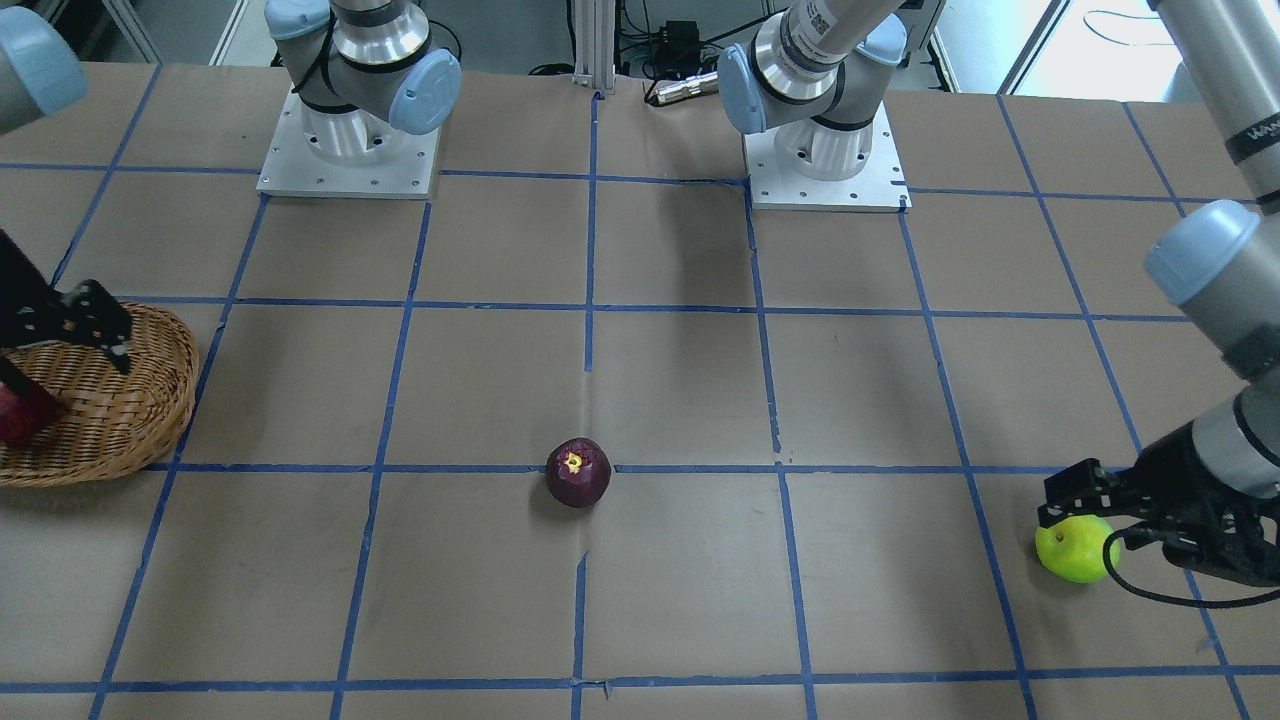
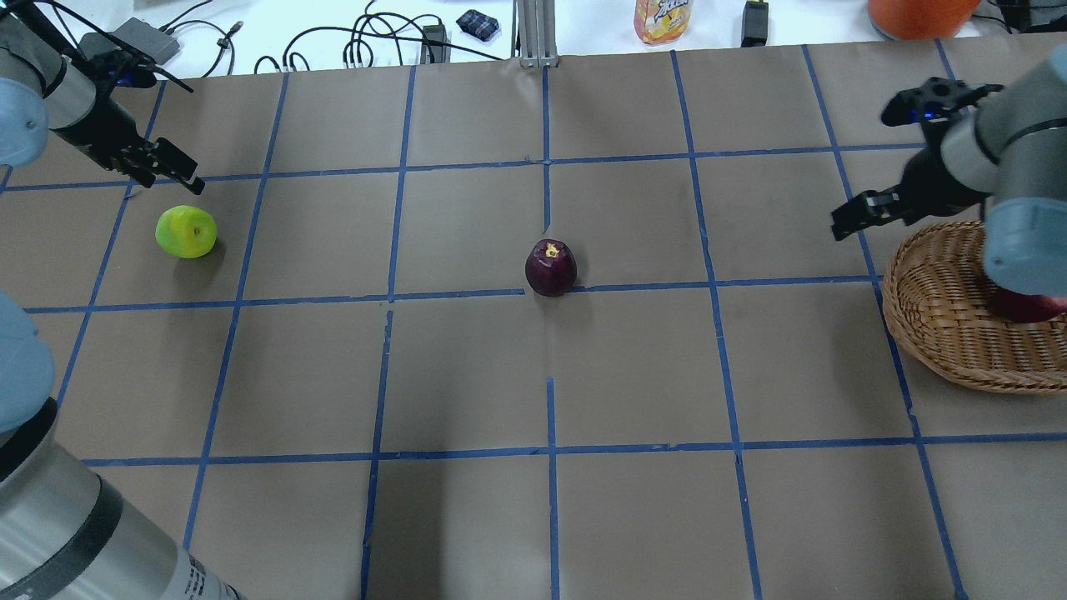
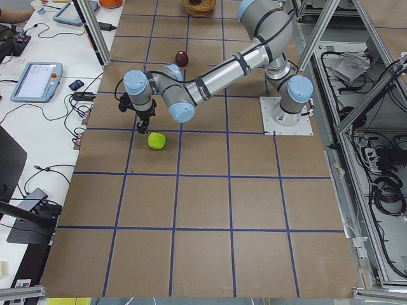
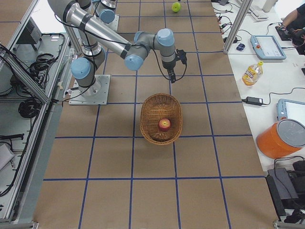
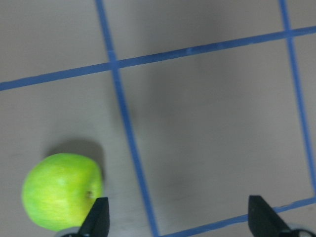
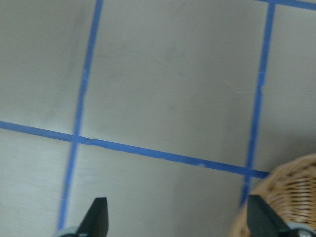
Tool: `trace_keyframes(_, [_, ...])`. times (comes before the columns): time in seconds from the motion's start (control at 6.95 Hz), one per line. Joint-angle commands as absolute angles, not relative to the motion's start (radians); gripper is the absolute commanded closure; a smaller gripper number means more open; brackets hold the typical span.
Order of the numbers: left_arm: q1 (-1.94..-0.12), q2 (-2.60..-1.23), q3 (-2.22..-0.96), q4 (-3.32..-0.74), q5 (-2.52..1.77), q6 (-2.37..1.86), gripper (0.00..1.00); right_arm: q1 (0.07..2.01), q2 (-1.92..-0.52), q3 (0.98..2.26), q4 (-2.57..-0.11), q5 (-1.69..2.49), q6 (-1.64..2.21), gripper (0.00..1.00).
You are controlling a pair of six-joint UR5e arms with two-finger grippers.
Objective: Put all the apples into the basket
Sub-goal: 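Grasp the dark apple with the right gripper while the left grasps the green apple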
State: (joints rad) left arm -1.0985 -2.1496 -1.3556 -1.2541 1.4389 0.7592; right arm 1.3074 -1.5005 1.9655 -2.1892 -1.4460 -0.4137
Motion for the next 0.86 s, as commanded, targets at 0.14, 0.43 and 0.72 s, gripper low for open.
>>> trace_keyframes(0.14, [-1.054,-2.236,-1.322,-1.269,1.424,0.831,0.00,1.717,-1.340,1.837,-2.204,-1.519,0.255,0.00])
trace_keyframes(0.43, [-1.035,-2.256,-1.347,-1.270,1.395,0.822,0.00,1.869,-1.150,1.639,-2.186,-1.520,0.431,0.00])
trace_keyframes(0.72, [-1.035,-2.258,-1.358,-1.281,1.350,0.807,0.25,1.924,-1.068,1.595,-2.203,-1.523,0.460,0.00])
